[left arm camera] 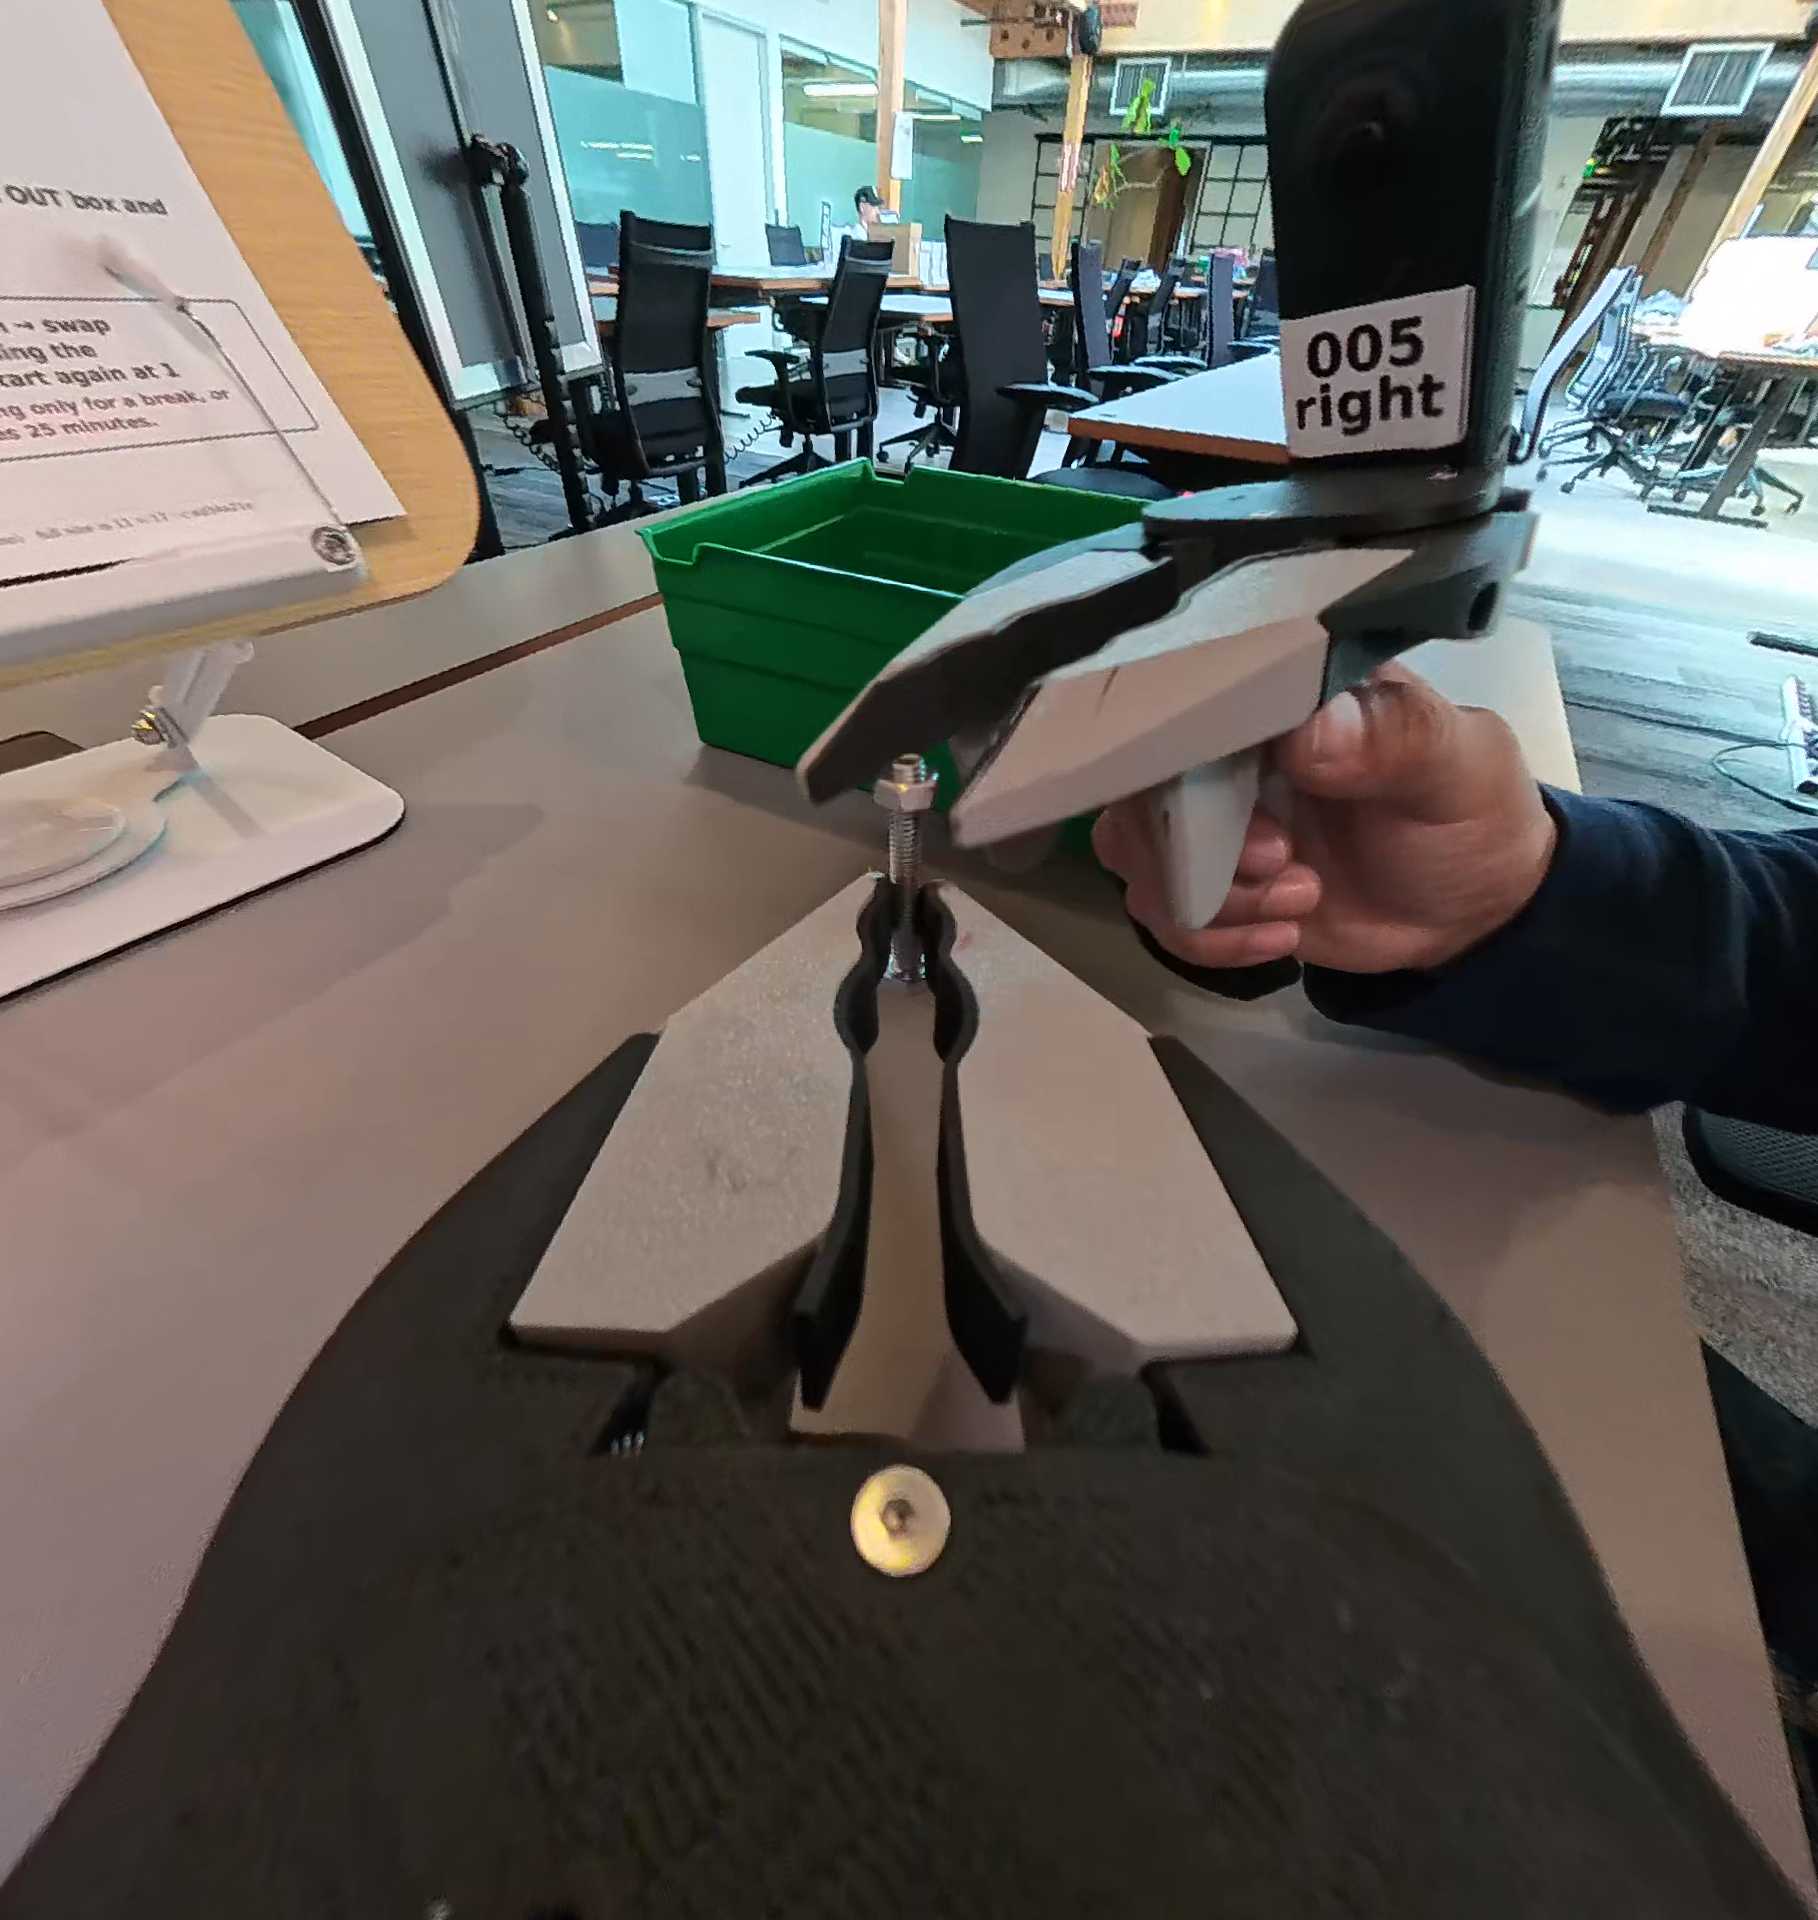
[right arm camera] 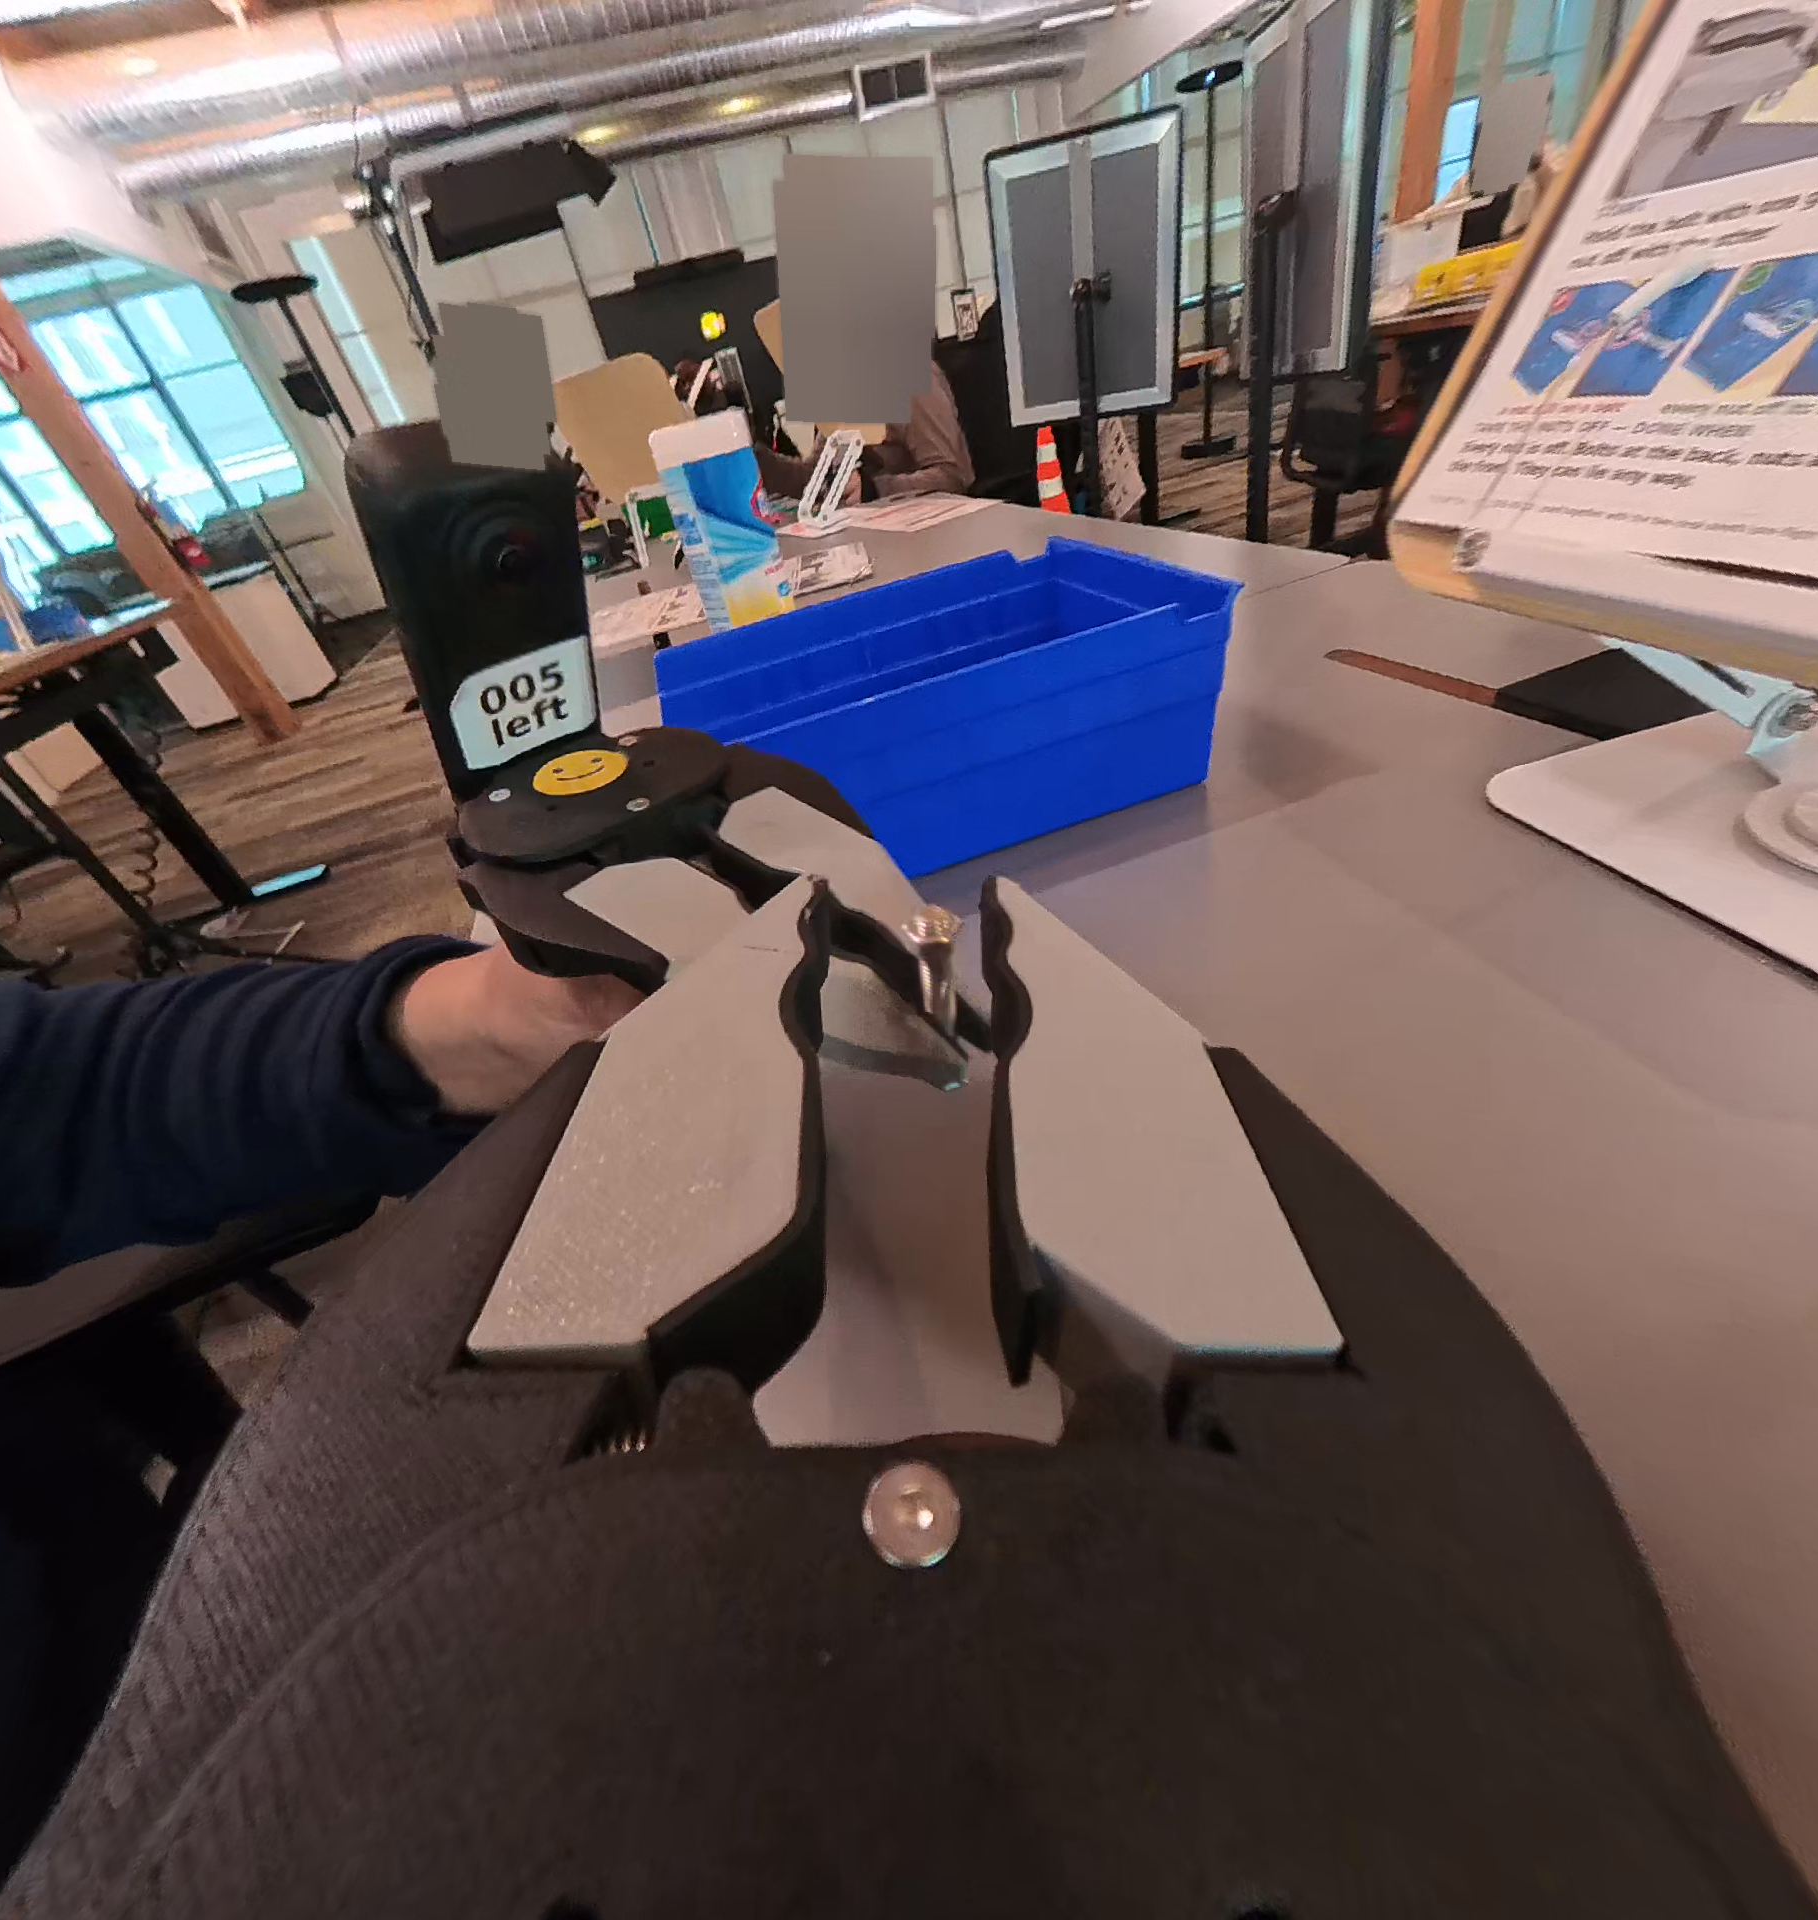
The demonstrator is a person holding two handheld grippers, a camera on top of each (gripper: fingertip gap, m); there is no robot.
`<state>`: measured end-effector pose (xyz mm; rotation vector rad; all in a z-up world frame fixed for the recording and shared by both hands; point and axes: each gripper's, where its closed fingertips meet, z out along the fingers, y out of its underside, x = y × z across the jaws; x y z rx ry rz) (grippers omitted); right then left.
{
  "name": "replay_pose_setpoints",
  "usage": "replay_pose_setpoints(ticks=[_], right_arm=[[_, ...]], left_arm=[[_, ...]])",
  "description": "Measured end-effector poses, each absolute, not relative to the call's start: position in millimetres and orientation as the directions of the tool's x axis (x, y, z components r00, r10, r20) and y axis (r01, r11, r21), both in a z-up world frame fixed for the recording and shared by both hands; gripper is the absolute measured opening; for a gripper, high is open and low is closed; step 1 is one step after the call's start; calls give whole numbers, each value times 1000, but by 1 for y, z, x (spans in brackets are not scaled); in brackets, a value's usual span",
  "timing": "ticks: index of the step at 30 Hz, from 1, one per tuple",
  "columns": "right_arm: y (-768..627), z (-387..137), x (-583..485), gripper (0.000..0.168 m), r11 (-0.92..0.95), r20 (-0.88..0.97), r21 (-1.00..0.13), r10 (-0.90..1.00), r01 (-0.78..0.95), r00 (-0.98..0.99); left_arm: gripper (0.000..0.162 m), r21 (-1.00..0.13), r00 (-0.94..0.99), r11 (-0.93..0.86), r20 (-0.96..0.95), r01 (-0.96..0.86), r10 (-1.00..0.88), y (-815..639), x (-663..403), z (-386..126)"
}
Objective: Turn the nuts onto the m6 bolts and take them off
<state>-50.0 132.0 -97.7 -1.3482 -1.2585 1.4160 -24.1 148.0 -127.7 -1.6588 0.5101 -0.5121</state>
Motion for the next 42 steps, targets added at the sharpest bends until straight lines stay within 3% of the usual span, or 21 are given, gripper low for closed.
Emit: replay_pose_setpoints(ticks=[4, 42], right_arm=[[117, -103, -59, 33, -177, -193, -978, 969, 112, -156], [137, -100, -50, 24, -157, -164, -983, 984, 96, -74]], left_arm=[[4, -985, 774, -146, 22, -91, -633, 145, -8, -136], [3, -986, 843, -155, 28, -66, -538, 154, -34, -135]])
